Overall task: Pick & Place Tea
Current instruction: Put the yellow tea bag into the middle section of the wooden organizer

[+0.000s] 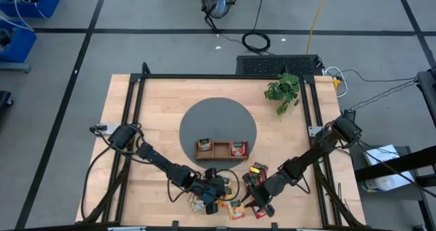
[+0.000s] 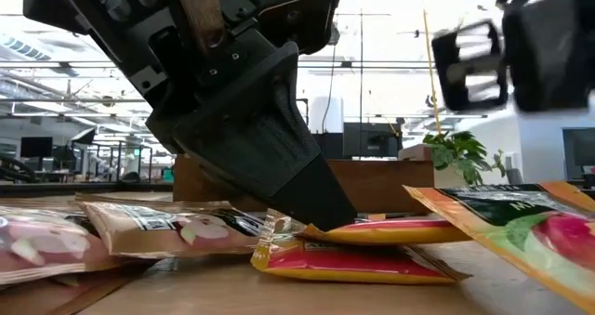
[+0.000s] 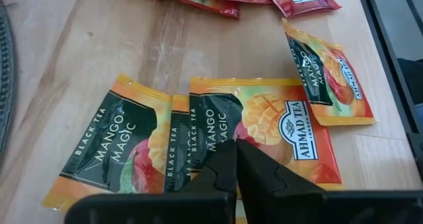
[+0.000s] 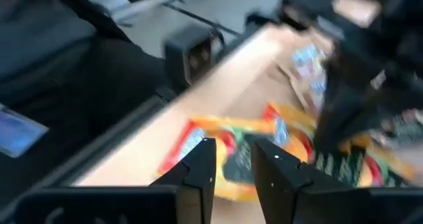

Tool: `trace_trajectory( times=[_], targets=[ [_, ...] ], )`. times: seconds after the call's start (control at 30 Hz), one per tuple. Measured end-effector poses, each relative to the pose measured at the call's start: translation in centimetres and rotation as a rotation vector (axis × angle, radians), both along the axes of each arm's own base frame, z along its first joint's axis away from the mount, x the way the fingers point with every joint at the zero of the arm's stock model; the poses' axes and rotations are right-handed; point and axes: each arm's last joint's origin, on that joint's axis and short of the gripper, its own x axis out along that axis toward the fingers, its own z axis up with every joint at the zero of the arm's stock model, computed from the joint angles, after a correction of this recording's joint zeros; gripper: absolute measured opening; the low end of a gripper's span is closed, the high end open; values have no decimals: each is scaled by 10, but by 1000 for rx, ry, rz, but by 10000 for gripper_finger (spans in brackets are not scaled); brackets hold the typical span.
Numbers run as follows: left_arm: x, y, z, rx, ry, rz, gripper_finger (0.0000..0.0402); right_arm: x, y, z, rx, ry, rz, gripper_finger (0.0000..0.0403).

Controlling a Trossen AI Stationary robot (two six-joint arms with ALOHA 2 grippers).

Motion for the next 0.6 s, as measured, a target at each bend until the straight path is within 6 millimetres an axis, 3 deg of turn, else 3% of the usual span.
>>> trace_trajectory(
  times=[0.23, 0.43, 0.6],
  targets=[
    [0, 0, 0, 1, 1, 0, 6, 14, -25, -11, 70, 146, -119, 135],
    [0, 0, 0, 4, 2, -1, 17, 20, -37, -10, 205, 237, -68, 170],
    [0, 0, 0, 8, 2, -5, 5, 20, -37, -10, 295, 321, -1, 178]
  ],
)
